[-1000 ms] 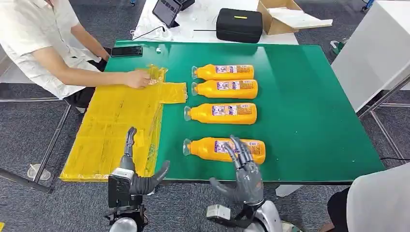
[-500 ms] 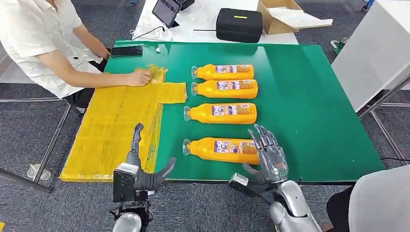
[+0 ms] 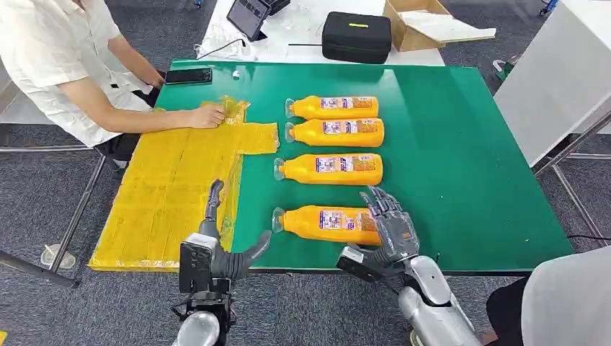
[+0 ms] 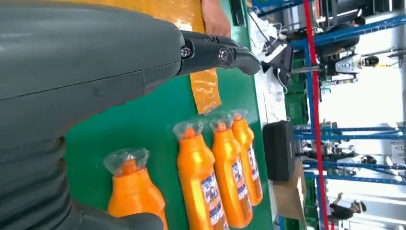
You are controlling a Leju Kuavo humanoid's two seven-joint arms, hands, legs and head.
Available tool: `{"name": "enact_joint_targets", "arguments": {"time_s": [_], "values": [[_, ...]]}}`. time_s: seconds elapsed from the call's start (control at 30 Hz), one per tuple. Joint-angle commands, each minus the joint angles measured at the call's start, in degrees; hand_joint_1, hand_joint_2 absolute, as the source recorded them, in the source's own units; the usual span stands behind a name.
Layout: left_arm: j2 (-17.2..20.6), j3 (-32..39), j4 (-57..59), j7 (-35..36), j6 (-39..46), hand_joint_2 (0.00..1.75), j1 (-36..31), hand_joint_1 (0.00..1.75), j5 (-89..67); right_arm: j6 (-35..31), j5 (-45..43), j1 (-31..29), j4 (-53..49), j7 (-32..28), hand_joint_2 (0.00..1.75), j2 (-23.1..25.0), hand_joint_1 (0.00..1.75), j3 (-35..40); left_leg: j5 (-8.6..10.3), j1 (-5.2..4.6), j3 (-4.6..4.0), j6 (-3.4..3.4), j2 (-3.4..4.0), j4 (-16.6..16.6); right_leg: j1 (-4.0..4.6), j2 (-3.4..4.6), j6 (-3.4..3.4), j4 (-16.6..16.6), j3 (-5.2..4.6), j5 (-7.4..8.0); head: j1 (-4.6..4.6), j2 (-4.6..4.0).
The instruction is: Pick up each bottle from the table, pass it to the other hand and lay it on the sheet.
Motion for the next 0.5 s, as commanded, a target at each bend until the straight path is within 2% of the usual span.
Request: {"name": "enact_joint_targets", "arguments": {"time_s": [0.03,0.17,0.27,0.3,0.37,0.4,0.47,0.5], "values": [[1.5,-2.4,1.7,1.0,-0.6,1.75,-2.1,0.0,-0.2,1.7,-0.8,-2.5,7.0,0.2,0.0,-0.5,0.0,2.6,-0.05,-0.02,0.18,0.03,0.03,0.0,0.0,-0.02,-0.06,0.0,0.18,-0.05,0.0,-0.02],[1.9,-2.7,1.1,1.3,-1.1,1.75,-2.0,0.0,-0.3,2.7,-1.2,-2.6,7.5,1.0,0.0,-0.7,0.0,2.7,-0.16,-0.07,0.5,0.08,0.12,0.0,-0.02,0.01,-0.12,0.0,0.46,-0.15,0.0,-0.02],[2.0,-2.7,0.5,1.5,-1.2,1.75,-1.7,0.0,-0.5,2.7,-1.0,-2.4,7.8,2.0,0.0,-0.8,0.0,2.6,-0.04,-0.02,0.19,0.03,0.05,0.0,0.01,0.0,-0.06,0.0,0.19,-0.03,0.02,-0.02],[2.1,-2.7,0.1,1.7,-1.1,1.75,-1.4,0.0,-0.8,2.8,-0.5,-2.2,7.9,3.1,0.0,-0.9,0.0,2.4,-0.09,-0.04,0.33,0.05,0.08,0.0,-0.01,0.0,-0.09,0.0,0.31,-0.09,0.0,-0.02],[2.2,-2.4,-0.7,2.4,-0.7,1.75,-0.7,0.0,-1.6,4.8,5.4,-2.5,8.7,10.4,0.0,-2.1,0.0,4.0,-0.14,-0.05,0.49,0.07,0.1,-0.1,-0.01,-0.01,-0.13,0.0,0.46,-0.13,0.02,-0.02],[2.2,-2.2,-1.0,2.6,-0.8,1.75,-0.4,0.0,-1.8,5.6,6.0,-2.4,8.6,10.9,1.75,-2.3,0.0,4.1,-0.05,-0.03,0.23,0.04,0.03,-0.1,0.0,-0.03,-0.07,0.0,0.22,-0.05,0.0,0.0],[2.1,-1.9,-1.3,2.9,-0.9,1.75,0.1,0.0,-2.2,3.4,8.7,-2.1,7.4,13.2,1.75,-2.5,0.0,4.6,-0.13,-0.06,0.44,0.07,0.09,-0.1,-0.02,-0.02,-0.11,0.0,0.41,-0.13,0.0,-0.02],[2.1,-1.9,-1.3,3.1,-1.0,1.75,0.2,0.0,-2.3,2.8,9.6,-1.9,6.9,13.8,1.75,-2.5,0.0,4.7,-0.05,-0.02,0.22,0.03,0.05,-0.1,0.0,-0.02,-0.07,0.0,0.22,-0.05,0.02,0.0]]}}
